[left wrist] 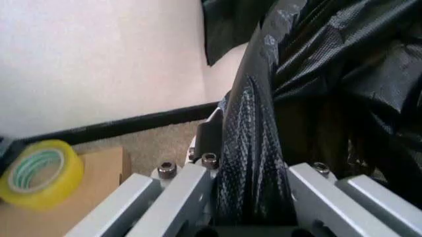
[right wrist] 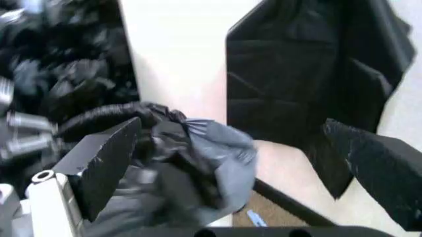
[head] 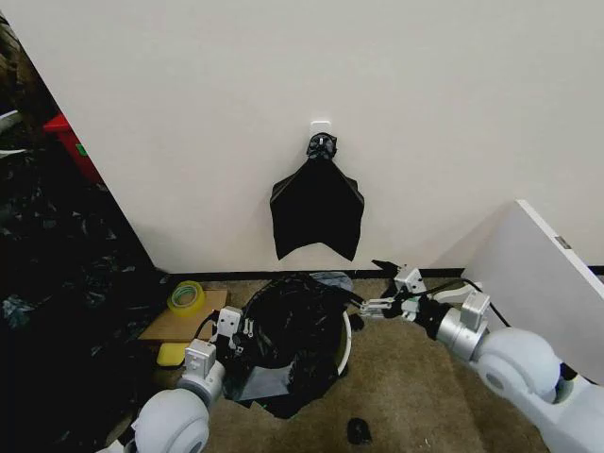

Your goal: Place the garbage bag over the trash bin.

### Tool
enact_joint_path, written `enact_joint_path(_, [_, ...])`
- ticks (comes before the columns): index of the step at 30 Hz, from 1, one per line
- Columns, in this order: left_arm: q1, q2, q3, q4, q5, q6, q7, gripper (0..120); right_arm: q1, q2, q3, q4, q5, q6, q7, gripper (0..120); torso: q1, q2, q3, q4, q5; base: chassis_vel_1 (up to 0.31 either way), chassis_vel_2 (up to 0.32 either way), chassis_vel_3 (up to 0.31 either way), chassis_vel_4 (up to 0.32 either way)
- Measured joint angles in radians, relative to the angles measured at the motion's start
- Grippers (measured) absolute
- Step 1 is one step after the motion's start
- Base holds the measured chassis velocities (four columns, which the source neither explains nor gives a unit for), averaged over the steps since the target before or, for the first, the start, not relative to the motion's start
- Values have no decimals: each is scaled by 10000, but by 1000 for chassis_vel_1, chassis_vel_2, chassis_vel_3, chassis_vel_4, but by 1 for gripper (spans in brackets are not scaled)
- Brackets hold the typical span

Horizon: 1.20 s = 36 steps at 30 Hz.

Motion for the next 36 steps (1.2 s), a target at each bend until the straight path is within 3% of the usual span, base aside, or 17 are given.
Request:
enact_joint_path(3, [-164, -273, 166, 64, -463, -67, -647, 1, -459, 551, -311, 1537, 668, -1707, 2583, 100, -1, 0, -1, -3, 0, 0, 0, 0, 0])
enact_joint_path(9, [-308, -553, 372, 188, -568, -52, -1226, 1, -951, 970, -809, 2426, 507, -2944, 3804, 100, -1, 0, -2, -4, -1, 0, 0, 0, 0])
enact_joint_path(16, [-655, -814, 629, 379, -705, 446, -2028, 1, -425, 1420, -1699, 2071, -1254, -3315, 3292, 100, 0, 0, -1, -2, 2, 0, 0, 0, 0])
enact_joint_path(20, [-1002, -1062, 1050, 699, -656, 874, -2749, 1, 375, 1908, -3100, 1472, -2829, -3604, 3054, 100, 0, 0, 0, -3, 0, 0, 0, 0, 0])
enact_joint_path(24, [-1123, -1211, 1287, 912, -450, 976, -2890, 1, 1000, 2396, -4172, 925, -3875, -3790, 3025, 100, 0, 0, 0, -1, -3, 0, 0, 0, 0])
enact_joint_path(30, [-1111, -1223, 1298, 955, -289, 977, -2887, 1, 1318, 2753, -4827, 242, -4847, -4160, 3010, 100, 0, 0, 0, -1, 0, 0, 0, 0, 0])
enact_joint_path(36, [-1076, -1194, 1260, 881, -278, 872, -2811, 1, 1358, 2812, -5102, -333, -6036, -4582, 3096, 81, 0, 0, 0, -3, 0, 0, 0, 0, 0])
